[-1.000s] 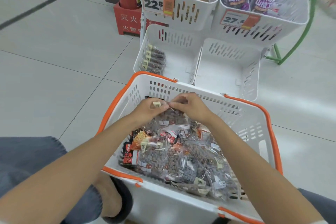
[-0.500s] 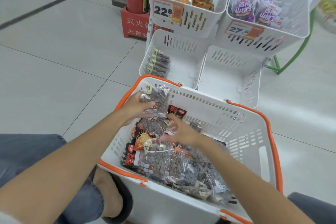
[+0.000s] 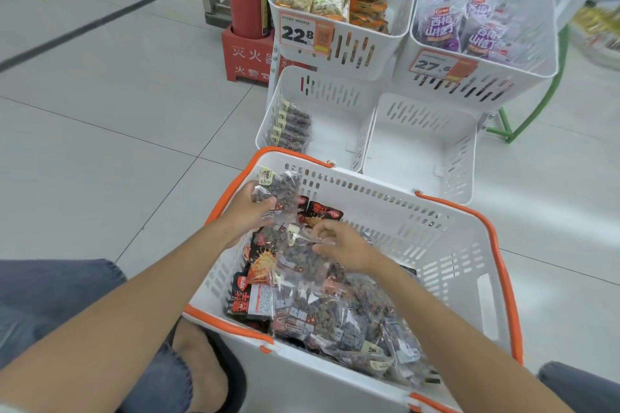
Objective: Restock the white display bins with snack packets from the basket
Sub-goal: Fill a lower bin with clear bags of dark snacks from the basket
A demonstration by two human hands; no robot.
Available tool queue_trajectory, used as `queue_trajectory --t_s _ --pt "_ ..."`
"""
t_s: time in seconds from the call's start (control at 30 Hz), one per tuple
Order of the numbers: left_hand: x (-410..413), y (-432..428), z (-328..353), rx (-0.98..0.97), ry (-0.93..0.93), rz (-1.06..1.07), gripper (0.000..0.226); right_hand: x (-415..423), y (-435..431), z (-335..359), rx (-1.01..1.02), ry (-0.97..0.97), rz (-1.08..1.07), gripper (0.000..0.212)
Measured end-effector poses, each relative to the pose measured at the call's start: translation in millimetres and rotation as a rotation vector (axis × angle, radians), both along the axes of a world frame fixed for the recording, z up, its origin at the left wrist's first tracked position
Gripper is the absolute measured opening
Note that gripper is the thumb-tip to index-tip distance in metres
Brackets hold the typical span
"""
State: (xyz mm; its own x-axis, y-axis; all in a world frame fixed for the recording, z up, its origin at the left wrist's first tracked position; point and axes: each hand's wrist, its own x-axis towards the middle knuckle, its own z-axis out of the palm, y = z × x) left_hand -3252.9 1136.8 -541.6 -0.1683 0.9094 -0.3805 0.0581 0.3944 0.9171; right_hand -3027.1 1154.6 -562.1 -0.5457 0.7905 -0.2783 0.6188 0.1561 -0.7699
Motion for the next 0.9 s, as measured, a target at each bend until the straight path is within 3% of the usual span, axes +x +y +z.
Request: queue_trajectory --t_s 0.13,0.23,0.3,0.37,0.5,0.57,0.63,0.7,0.8,0.83,0.9 --pt "-5 6 10 0.030 -0.081 0.031 0.068 10 28 61 0.029 0.158 -0.072 0.014" --pt "9 8 21 -0.041 -0.061 -0.123 0.096 4 39 85 0.075 0.322 -0.172 0.016" --pt "25 12 24 -0.018 0.031 -0.205 0.105 -7 41 87 0.122 0.311 -0.198 0.017" --pt "34 22 24 0.040 0.074 -0.192 0.098 -16 46 86 0.194 0.230 -0.232 0.023" --pt "21 48 32 0.055 0.099 -0.211 0.088 -19 72 106 -0.091 0.340 -0.321 0.098" --pt "10 63 42 0.037 0.132 -0.258 0.101 -19 96 117 -0.178 0.257 -0.289 0.114" --pt "5 83 52 0.054 0.126 -0.295 0.108 -20 118 124 -0.260 0.190 -0.240 0.104" --pt "1 109 60 0.101 0.132 -0.332 0.107 -23 140 124 -0.363 0.223 -0.178 0.072" --pt "-6 146 64 0.225 0.317 -0.364 0.079 -29 167 117 -0.296 0.303 -0.214 0.031" --pt "-11 158 61 0.280 0.373 -0.345 0.069 -31 177 111 -0.221 0.340 -0.258 0.029" --pt "-25 183 46 0.364 0.480 -0.261 0.074 -33 200 93 -0.042 0.388 -0.389 0.036"
